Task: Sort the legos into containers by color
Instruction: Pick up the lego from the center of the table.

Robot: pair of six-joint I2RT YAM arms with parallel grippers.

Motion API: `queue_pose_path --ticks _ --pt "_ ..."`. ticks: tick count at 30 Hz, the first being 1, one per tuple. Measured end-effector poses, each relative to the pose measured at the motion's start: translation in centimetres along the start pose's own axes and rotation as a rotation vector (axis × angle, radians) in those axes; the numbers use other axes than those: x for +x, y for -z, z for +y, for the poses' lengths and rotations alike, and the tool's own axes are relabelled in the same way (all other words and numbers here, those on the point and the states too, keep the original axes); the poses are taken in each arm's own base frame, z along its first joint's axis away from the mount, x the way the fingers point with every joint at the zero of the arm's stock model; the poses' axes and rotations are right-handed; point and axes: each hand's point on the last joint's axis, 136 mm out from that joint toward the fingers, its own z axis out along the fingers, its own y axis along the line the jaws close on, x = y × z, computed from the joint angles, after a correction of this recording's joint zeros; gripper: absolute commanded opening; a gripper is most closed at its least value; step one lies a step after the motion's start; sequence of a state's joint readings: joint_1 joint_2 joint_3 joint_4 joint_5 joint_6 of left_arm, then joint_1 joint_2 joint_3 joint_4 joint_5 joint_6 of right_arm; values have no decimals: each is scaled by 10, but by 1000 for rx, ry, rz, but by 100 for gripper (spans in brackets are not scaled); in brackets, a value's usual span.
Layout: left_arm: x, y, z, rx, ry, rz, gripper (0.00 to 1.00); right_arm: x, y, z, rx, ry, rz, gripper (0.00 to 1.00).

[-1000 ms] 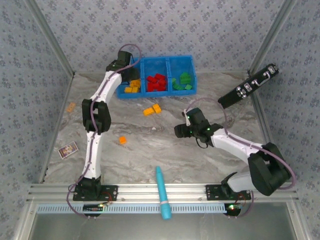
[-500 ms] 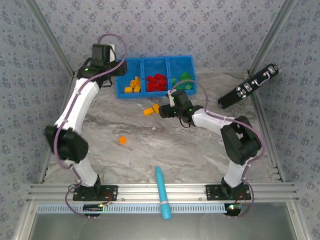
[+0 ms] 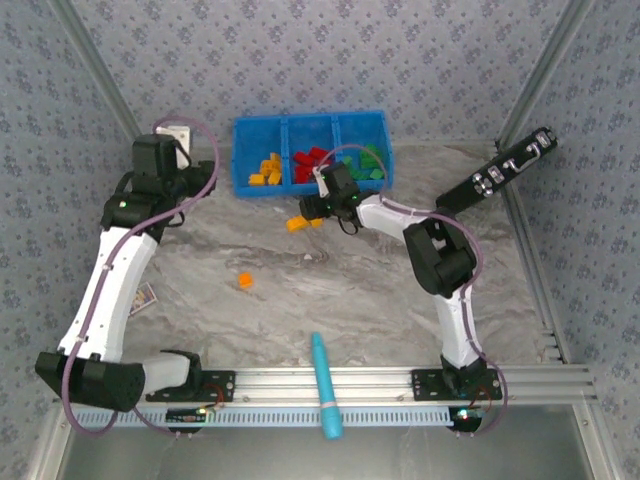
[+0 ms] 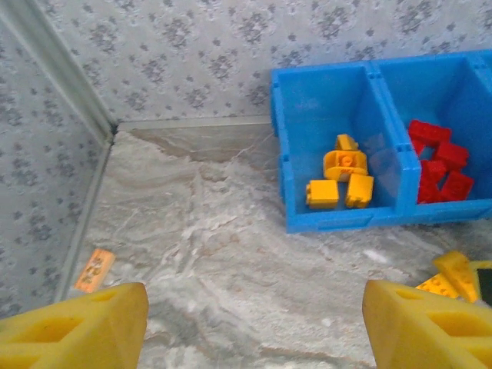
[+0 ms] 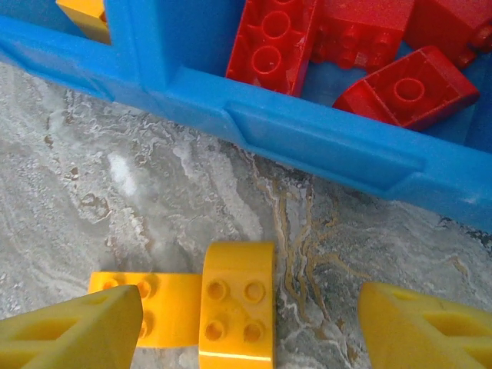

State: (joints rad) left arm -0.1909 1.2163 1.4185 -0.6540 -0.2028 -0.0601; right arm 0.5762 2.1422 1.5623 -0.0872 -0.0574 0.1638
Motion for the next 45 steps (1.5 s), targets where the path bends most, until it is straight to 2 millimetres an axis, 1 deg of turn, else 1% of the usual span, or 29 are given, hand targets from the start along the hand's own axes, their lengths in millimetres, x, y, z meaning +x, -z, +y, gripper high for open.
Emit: queue_pose_path --ticks 3,6,11,15,21,25,29,35,45 --pt "1 6 5 -13 -4 -5 75 1 -8 -1 4 -2 23 76" --pt "1 7 6 -14 -13 -8 75 5 -13 -3 11 -9 53 75" --pt "5 5 6 -16 -22 3 75 14 -23 -5 19 -21 101 73" --pt "7 3 7 -19 -29 9 75 22 -27 -7 26 -34 140 73" --pt "13 0 8 -21 -34 24 75 21 -35 -7 30 -41 157 72" --pt "14 0 8 -23 -38 26 76 28 -39 -8 34 -42 177 70" --pt "14 -1 10 -26 -42 26 76 26 -38 -9 32 -48 179 65" --pt "15 -1 9 -25 -47 28 76 28 -38 -10 35 -55 188 52" --pt "23 -5 9 -23 -51 51 76 31 -37 -16 44 -55 200 39"
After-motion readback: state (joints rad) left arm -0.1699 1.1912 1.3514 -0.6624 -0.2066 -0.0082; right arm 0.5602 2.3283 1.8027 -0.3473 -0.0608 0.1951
